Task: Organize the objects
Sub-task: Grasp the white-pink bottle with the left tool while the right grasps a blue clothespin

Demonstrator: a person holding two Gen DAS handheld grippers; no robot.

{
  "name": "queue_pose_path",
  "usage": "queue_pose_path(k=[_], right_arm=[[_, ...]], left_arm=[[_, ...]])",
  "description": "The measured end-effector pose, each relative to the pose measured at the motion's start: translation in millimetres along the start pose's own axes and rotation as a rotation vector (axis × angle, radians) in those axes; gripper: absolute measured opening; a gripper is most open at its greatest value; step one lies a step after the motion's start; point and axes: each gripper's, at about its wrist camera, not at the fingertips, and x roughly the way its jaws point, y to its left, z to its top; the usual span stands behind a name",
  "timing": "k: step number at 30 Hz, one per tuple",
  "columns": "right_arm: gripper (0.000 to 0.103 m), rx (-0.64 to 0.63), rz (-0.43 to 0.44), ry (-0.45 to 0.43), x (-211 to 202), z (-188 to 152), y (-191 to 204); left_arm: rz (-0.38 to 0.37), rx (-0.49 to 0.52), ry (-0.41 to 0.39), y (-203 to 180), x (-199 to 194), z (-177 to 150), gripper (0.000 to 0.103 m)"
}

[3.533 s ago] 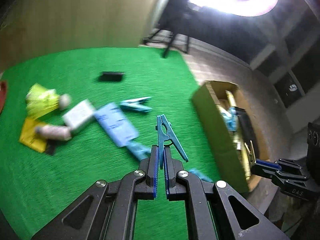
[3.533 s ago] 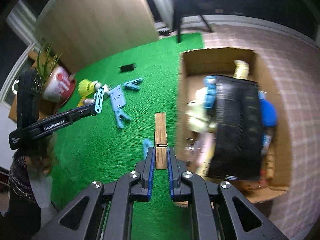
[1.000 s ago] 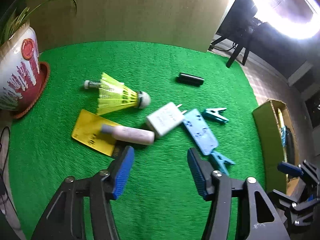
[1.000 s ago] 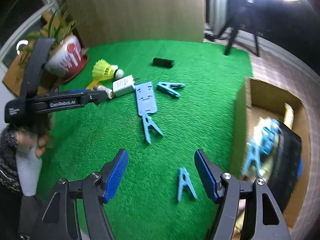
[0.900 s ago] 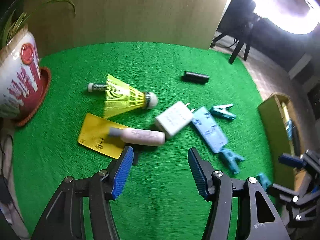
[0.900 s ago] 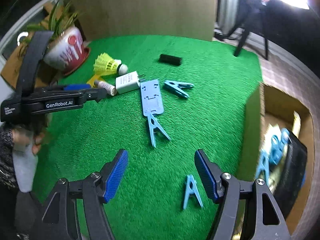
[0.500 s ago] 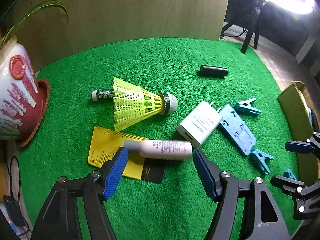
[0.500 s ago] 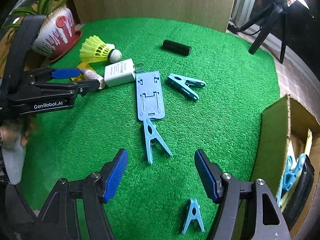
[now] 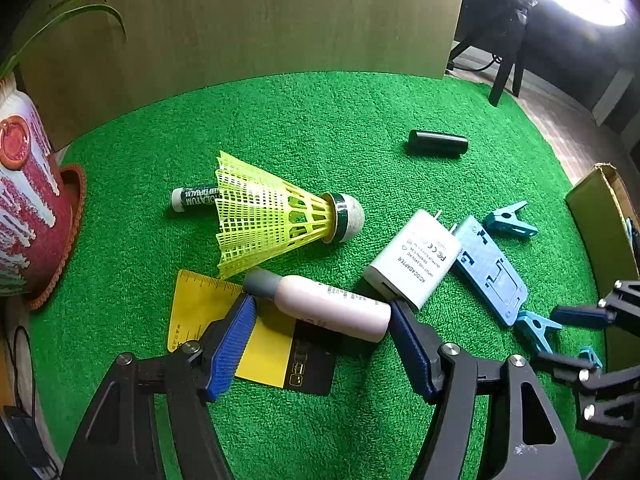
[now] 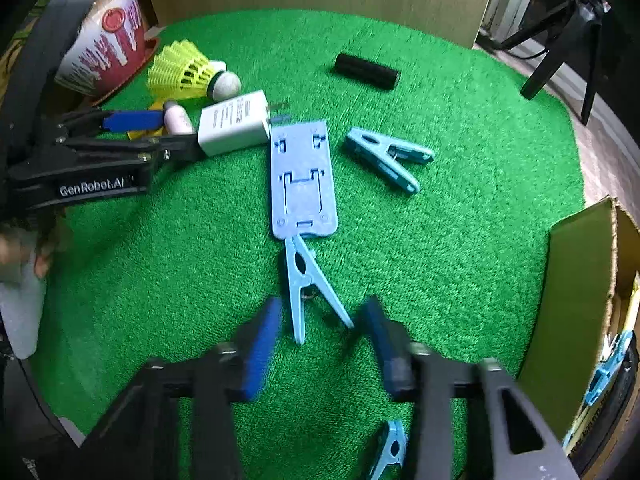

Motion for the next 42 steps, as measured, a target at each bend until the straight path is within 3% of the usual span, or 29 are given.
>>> queue_pose_path(k=[3, 6, 13, 27, 29, 30, 32, 33, 37, 42], right_arm=[[0.028, -0.01, 0.004, 0.0, -2, 0, 1], [0.028, -0.005, 0.02, -0.002, -5, -2, 1], [0.028, 0.025, 0.042, -0.017, -13, -8, -4], [0.027, 0.081, 0.081, -0.052, -26, -16, -23], [0.027, 0.079, 0.084, -0.05, -27, -12, -24], [0.027, 0.079, 0.083, -0.051, -27, -11, -25], [0.027, 0.077, 0.083, -0.053, -29, -14, -17], [0.027, 0.077, 0.083, -0.055, -28, -17, -16], [0.027, 0.084, 0.087, -0.068, -35, -21, -13], [0.027, 0.114, 0.101, -0.106, -50, -25, -25]], left_arm=[[0.008, 0.004, -0.007, 3, -3, -2, 0.058], [-0.005, -0.007, -0.012, 7, -6, -3, 0.037], [-0.026, -0.029, -0.021, 16, -12, -12, 0.025], [-0.04, -0.027, -0.007, 18, -20, -21, 0.025], [-0.033, -0.048, -0.004, 17, -20, -18, 0.04], [-0.026, -0.063, -0.001, 17, -18, -14, 0.052], [-0.017, -0.073, -0.01, 16, -17, -10, 0.053], [-0.015, -0.077, -0.008, 17, -15, -9, 0.053], [0.026, -0.096, 0.006, 19, -6, -5, 0.024], [0.01, -0.129, 0.002, 27, -9, -7, 0.021]])
